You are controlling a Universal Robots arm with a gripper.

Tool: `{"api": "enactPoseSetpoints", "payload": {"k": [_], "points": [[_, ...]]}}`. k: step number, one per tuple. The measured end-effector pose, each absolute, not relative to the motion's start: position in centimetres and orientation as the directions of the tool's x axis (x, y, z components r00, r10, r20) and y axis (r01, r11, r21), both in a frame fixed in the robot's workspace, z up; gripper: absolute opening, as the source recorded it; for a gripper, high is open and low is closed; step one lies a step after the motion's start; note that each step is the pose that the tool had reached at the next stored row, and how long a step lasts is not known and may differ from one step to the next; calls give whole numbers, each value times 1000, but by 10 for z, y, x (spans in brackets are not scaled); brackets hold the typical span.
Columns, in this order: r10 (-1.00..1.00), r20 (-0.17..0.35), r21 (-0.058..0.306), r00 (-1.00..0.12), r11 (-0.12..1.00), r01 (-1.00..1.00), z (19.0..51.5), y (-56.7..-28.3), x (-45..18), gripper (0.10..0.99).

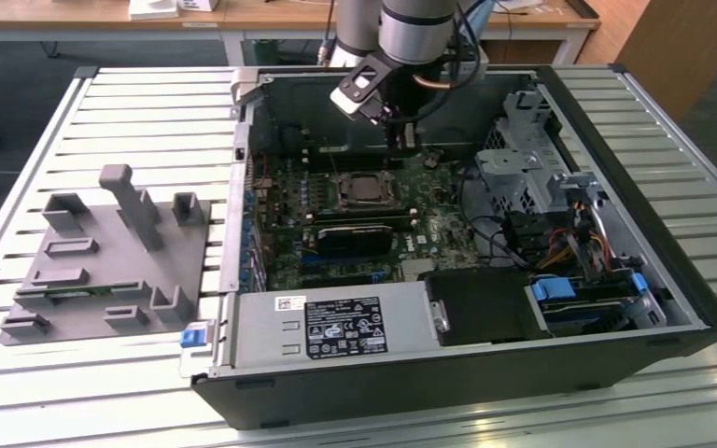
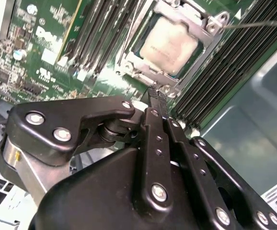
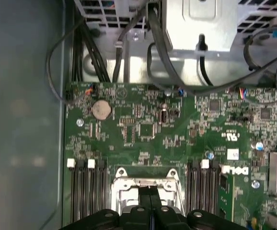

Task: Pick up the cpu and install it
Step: 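Close the cpu cover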

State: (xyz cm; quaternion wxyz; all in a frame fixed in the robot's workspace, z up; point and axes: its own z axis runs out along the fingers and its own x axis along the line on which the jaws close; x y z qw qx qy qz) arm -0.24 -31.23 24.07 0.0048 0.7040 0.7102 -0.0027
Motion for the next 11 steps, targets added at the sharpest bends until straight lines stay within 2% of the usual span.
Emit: {"api": "enactPoseSetpoints", "payload": {"k": [11], "points": [[1000,-10,3,-9,9,1000,238,-312,-21,106]]}}
